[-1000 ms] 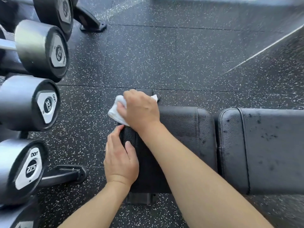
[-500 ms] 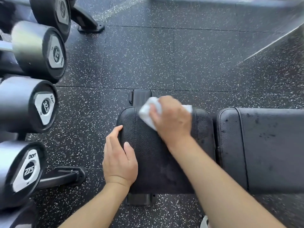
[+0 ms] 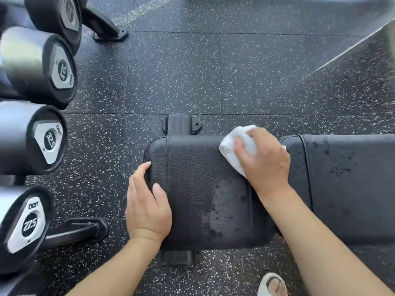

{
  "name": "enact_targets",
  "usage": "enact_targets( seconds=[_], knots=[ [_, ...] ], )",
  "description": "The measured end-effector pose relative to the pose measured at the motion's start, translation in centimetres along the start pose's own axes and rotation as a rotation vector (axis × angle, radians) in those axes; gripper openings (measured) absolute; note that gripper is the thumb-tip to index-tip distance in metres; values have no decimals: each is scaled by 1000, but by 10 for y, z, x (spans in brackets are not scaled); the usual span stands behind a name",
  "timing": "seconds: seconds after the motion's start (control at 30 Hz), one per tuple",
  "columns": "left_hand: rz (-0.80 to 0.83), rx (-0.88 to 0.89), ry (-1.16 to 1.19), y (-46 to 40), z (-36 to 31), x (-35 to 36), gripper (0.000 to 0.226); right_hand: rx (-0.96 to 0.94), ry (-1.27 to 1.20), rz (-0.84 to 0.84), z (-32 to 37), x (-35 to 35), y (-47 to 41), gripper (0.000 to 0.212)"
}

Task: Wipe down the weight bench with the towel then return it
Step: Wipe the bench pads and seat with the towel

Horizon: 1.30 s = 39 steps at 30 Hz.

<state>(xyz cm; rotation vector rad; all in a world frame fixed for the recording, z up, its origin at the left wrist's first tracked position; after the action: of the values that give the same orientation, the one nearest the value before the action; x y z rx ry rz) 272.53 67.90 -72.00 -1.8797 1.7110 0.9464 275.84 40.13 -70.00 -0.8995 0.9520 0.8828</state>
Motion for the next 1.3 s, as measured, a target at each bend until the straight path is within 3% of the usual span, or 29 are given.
enact_targets(
  seconds=[0.07, 0.2, 0.33, 0.5, 0.57, 0.67, 0.77, 0.9, 1.0, 1.07, 1.17, 1.23, 1.3],
  knots=[
    [1, -3, 4, 0, -1, 0, 53, 21, -19, 4, 2, -8, 30, 27],
    [4, -3, 4, -1, -1, 0, 53, -228, -31, -28, 31, -17, 91, 26],
    [0, 5, 6, -1, 1, 1, 54, -406, -38, -36, 37, -10, 66, 29],
    [-15, 22, 11, -1, 1, 2, 53, -130, 8, 42, 45, 25, -46, 28],
    [-22, 22, 7, -1, 1, 2, 53, -118, 0, 104, 51, 33, -56, 26],
    [-21, 14, 3, -1, 2, 2, 53, -145, -33, -2, 50, 20, -17, 25],
    [-16, 20, 12, -1, 0, 2, 53, -314, -19, -97, 56, -2, 73, 25],
    [-8, 13, 13, 0, 1, 1, 53, -449, -127, 28, 48, -32, 168, 29],
    [-13, 15, 41, 0, 2, 0, 53, -539, -50, 43, 45, -28, 166, 30],
    [-13, 14, 55, 0, 1, -1, 53, -434, 93, -19, 42, -19, 136, 27],
    [-6, 3, 70, 1, 1, -3, 50, 24, 52, -26, 46, -12, 74, 25],
    [12, -4, 82, 1, 1, -4, 50, 61, -4, -27, 76, 0, 59, 25],
    [34, 1, 112, 1, 3, -6, 52, -32, -68, -48, 117, 13, 63, 25]
  ],
)
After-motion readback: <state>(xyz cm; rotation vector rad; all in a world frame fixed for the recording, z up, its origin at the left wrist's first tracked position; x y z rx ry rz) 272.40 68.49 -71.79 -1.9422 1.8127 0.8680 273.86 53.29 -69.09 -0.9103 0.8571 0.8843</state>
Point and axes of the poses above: each hand's wrist, its own y-axis away from the middle knuckle, its own x-axis out of the palm, z = x × y, the point moved 4 cm from there along -y, towards the middle knuckle, and after that the axes turned 3 degrees about y, right-handed, at the moved point
